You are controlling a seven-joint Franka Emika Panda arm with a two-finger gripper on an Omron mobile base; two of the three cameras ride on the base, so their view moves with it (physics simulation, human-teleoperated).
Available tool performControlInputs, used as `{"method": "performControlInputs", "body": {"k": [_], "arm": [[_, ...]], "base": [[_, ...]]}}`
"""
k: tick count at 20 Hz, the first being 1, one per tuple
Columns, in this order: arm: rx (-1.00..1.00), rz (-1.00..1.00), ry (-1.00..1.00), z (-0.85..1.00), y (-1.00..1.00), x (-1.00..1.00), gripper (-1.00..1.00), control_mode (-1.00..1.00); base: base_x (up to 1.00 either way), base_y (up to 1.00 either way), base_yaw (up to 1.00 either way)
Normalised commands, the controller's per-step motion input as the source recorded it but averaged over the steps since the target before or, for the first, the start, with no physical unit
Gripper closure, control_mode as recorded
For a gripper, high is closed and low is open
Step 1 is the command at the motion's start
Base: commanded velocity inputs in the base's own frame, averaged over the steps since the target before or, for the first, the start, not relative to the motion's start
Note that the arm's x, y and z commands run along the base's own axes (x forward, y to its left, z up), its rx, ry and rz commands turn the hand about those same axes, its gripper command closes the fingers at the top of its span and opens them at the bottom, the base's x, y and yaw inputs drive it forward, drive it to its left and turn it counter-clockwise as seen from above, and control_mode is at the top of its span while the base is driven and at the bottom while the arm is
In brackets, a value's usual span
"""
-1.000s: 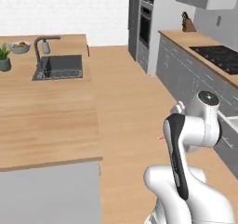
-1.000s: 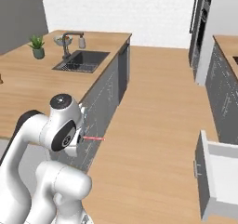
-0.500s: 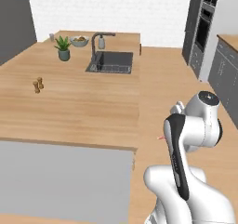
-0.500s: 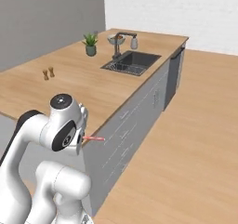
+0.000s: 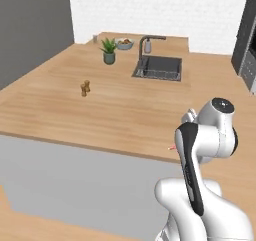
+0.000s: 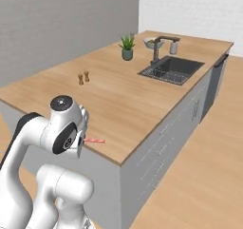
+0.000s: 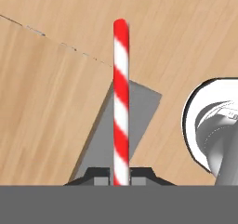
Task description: Take a straw from the drawer in front and place it inside the glass cup on the dining counter.
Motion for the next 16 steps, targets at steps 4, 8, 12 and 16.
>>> {"method": "performControlInputs", "body": {"k": [4, 8, 12, 16], "arm": [[0.0, 0.0, 0.0, 0.0, 0.0, 0.0, 1.0, 1.0], [0.0, 0.0, 0.0, 0.0, 0.0, 0.0, 1.0, 1.0], [0.0, 0.0, 0.0, 0.0, 0.0, 0.0, 1.0, 1.0], [0.0, 0.0, 0.0, 0.0, 0.0, 0.0, 1.0, 1.0]], "base": [[0.3, 0.94, 0.06], [0.41, 0.99, 0.02], [0.65, 0.96, 0.0], [0.8, 0.88, 0.0]]}}
